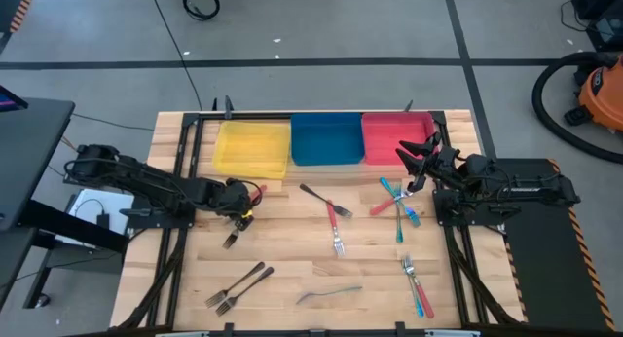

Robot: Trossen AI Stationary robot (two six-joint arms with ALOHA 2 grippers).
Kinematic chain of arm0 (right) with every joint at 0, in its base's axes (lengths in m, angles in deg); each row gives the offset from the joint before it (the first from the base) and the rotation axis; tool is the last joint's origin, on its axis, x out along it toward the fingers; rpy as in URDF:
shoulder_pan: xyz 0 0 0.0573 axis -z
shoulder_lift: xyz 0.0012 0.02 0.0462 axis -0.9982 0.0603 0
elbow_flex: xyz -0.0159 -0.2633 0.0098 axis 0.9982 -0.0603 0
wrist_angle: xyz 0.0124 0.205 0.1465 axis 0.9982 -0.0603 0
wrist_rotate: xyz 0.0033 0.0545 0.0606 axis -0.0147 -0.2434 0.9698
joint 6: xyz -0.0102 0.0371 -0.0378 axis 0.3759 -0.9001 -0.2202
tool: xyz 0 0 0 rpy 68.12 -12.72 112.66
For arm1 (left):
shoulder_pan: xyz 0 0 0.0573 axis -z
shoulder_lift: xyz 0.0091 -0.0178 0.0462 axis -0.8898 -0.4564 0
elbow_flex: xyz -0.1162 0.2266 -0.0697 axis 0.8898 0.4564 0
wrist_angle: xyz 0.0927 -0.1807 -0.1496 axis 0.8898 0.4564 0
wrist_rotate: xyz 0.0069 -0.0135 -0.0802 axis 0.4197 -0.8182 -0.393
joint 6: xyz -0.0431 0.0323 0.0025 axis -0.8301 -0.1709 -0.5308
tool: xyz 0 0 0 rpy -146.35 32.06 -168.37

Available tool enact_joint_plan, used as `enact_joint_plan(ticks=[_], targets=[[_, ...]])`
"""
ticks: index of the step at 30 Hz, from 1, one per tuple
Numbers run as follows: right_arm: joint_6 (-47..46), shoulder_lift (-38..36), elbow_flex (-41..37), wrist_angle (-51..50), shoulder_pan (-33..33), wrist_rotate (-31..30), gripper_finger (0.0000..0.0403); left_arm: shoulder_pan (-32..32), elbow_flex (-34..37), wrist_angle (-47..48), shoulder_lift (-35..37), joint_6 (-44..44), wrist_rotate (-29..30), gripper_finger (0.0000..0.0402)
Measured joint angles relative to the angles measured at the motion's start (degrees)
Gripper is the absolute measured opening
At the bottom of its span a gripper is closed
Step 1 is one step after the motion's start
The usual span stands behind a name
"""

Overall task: Sort silverware by color (type)
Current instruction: Put the top left pink fork into the yellow bin

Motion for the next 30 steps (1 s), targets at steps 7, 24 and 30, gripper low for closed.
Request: enact_joint_plan(ticks=[7, 24, 30], targets=[[0.5, 0.0, 0.0, 0.0, 0.0, 0.0, 0.0130, -2.8, -10.4, 14.2, 0.9, 7.7, -0.2, 0.0012], [1.6, 0.0, 0.0, 0.0, 0.0, 0.1, 0.0130, -36.4, -36.4, 20.4, -1.0, 54.0, -0.2, 0.0012], [1.5, 0.1, 0.0, -0.2, 0.0, 0.1, 0.0130, -45.9, -36.5, 21.8, -8.4, 63.2, -10.1, 0.0013]])
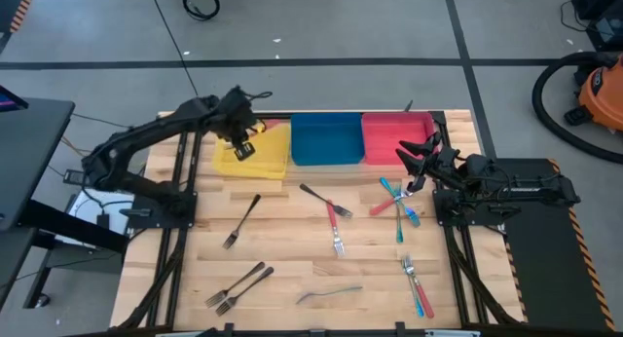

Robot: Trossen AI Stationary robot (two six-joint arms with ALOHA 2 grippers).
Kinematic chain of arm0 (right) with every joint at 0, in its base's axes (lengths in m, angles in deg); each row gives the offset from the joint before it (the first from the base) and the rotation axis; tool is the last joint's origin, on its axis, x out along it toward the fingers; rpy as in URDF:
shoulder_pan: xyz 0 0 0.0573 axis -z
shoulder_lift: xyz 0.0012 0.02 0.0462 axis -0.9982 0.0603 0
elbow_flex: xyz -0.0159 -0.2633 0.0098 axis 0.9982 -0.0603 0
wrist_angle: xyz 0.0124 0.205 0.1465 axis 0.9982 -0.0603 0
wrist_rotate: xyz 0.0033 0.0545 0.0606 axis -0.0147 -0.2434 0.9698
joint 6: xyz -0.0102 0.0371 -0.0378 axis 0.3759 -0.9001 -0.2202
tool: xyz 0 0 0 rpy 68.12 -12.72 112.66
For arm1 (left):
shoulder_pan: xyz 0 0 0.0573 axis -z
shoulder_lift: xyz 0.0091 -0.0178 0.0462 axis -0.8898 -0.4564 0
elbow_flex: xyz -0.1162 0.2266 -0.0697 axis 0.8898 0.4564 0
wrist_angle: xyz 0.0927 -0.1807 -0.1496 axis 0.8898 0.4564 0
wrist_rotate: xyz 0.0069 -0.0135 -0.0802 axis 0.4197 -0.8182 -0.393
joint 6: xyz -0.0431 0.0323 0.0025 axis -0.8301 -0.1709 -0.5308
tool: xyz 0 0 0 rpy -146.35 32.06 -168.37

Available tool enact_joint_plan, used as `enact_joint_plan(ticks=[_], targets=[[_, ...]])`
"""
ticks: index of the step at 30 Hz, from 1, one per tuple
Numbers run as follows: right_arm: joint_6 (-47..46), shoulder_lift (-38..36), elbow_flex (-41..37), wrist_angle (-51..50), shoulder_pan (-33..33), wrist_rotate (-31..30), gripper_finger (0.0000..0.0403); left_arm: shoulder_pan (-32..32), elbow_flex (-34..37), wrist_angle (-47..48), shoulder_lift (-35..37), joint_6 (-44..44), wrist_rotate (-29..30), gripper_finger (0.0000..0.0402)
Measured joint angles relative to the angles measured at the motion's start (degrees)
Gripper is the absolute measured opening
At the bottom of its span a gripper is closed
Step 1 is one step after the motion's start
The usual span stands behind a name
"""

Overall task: Sort silverware by color (type)
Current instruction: Put the top left pink fork into the yellow bin, then put the top right black fork into the blue bin

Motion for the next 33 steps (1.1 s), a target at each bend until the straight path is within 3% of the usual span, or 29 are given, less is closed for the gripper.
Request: enact_joint_plan(ticks=[9, 20, 33], targets=[[-1.4, 0.0, 0.0, -1.2, 0.0, 0.0, 0.0130, -0.5, 0.0, 1.2, -11.7, 3.8, -0.5, 0.0013], [-2.1, 0.0, 0.0, -2.1, 0.0, 0.2, 0.0130, -1.9, 0.0, 1.0, -18.7, 5.9, -0.5, 0.0017], [-2.0, 0.0, 0.0, -2.0, 0.0, 0.2, 0.0130, -3.7, 0.0, 1.3, -21.3, 5.7, -0.5, 0.0096]])
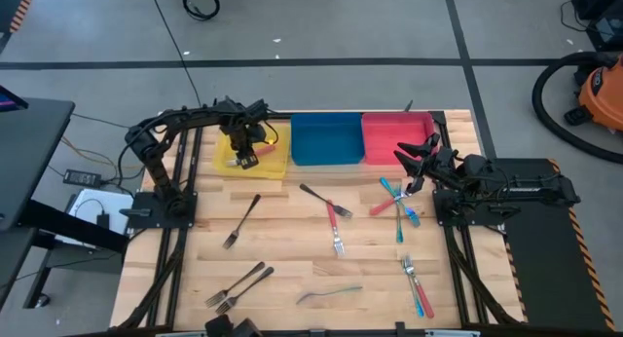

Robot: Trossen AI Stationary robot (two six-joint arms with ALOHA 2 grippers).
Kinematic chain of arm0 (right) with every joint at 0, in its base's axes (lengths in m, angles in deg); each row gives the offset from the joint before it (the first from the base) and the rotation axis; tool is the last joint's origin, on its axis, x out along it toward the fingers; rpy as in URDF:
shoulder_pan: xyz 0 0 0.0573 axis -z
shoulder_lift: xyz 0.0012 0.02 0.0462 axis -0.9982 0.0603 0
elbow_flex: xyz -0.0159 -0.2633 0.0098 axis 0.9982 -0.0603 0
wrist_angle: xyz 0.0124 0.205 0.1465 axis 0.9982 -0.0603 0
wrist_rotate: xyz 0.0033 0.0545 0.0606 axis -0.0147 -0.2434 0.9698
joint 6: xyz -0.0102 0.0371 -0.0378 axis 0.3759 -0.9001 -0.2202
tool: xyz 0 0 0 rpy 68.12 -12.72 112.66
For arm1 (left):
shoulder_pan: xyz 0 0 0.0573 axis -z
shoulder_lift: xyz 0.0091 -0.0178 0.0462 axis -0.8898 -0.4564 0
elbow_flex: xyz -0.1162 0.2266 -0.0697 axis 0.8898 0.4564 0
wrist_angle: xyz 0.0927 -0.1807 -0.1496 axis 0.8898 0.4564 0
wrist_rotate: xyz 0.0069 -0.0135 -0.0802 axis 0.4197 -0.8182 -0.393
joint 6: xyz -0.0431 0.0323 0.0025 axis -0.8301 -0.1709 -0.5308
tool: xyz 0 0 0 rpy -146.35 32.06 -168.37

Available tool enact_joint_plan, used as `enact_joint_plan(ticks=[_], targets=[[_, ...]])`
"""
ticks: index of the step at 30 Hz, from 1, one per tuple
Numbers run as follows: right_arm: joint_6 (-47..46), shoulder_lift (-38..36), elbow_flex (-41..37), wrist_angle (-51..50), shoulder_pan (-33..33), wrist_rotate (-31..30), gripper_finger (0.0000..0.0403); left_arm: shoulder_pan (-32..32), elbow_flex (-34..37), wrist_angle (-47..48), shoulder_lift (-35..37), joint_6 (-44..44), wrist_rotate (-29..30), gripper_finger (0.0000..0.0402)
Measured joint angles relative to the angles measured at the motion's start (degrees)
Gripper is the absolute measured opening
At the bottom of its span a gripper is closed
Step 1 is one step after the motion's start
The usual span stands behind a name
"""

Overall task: Sort silverware by color (type)
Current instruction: Put the top right black fork into the blue bin

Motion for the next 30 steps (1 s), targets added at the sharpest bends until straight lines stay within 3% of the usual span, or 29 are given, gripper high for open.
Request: enact_joint_plan(ticks=[4, 11, 17, 24, 30], targets=[[-1.2, 0.0, 0.0, 0.0, 0.0, 0.8, 0.0130, 0.0, -0.1, 0.4, 1.1, -0.5, 0.0, 0.0114], [-2.5, 5.1, 0.0, 6.5, 0.0, 4.6, 0.0130, 0.2, -6.2, 10.6, 4.4, -3.2, -0.6, 0.0121], [-3.0, 10.2, 0.0, 12.7, 0.0, 7.3, 0.0130, 1.2, -6.8, 12.8, 11.4, -7.2, -8.6, 0.0121], [-9.3, 20.3, 0.1, 15.5, 0.0, 6.3, 0.0130, 6.7, -6.8, 11.0, 19.0, -11.1, -11.8, 0.0121], [-13.2, 32.0, 5.7, 13.2, 0.0, 6.6, 0.0130, 12.5, -6.8, 8.3, 21.8, -12.5, -11.8, 0.0121]])
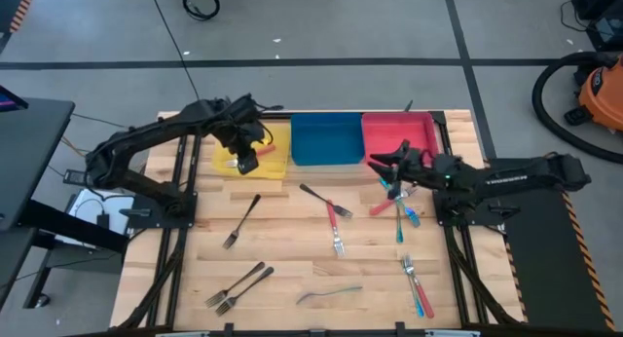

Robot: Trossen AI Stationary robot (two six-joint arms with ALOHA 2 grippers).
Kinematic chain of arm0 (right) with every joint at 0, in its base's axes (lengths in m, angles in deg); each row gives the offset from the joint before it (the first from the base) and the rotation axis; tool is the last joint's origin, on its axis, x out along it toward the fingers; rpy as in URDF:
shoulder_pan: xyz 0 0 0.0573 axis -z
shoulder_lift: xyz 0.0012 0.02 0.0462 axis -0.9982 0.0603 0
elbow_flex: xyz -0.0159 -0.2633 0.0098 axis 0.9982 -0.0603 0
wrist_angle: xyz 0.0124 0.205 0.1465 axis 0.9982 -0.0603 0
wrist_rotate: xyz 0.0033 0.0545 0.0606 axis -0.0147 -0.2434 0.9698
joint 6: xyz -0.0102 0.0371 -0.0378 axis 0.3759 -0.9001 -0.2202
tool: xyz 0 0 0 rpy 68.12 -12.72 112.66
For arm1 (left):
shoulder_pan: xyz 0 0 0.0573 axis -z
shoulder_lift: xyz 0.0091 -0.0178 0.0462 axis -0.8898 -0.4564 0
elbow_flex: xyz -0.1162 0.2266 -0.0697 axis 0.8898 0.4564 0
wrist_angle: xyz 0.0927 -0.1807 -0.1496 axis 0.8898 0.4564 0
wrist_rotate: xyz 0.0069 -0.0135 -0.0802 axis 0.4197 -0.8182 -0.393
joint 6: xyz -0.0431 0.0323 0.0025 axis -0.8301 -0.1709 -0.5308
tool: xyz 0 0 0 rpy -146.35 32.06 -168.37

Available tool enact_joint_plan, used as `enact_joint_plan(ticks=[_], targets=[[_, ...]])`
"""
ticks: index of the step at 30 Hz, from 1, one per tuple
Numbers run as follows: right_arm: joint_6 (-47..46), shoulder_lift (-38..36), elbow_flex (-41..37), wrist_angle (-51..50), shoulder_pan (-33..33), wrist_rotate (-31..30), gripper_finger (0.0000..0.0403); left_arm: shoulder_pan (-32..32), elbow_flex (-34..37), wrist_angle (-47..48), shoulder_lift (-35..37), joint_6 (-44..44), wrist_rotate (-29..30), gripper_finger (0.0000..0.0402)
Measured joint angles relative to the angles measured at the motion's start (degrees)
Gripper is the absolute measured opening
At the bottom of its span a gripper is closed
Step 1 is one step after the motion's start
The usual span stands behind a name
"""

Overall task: Sort silverware by color (type)
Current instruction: Put the top right black fork into the blue bin

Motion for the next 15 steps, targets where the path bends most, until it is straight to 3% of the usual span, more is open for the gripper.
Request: enact_joint_plan(ticks=[10, 15], targets=[[-0.5, 20.7, 12.9, -6.2, -1.7, 2.6, 0.0130, 8.4, 0.4, -0.8, 0.4, -1.6, 0.1, 0.0121], [-1.9, 28.8, 18.4, -11.7, -2.6, 2.5, 0.0130, 13.7, 6.3, -4.8, 3.0, -5.0, 0.2, 0.0121]])
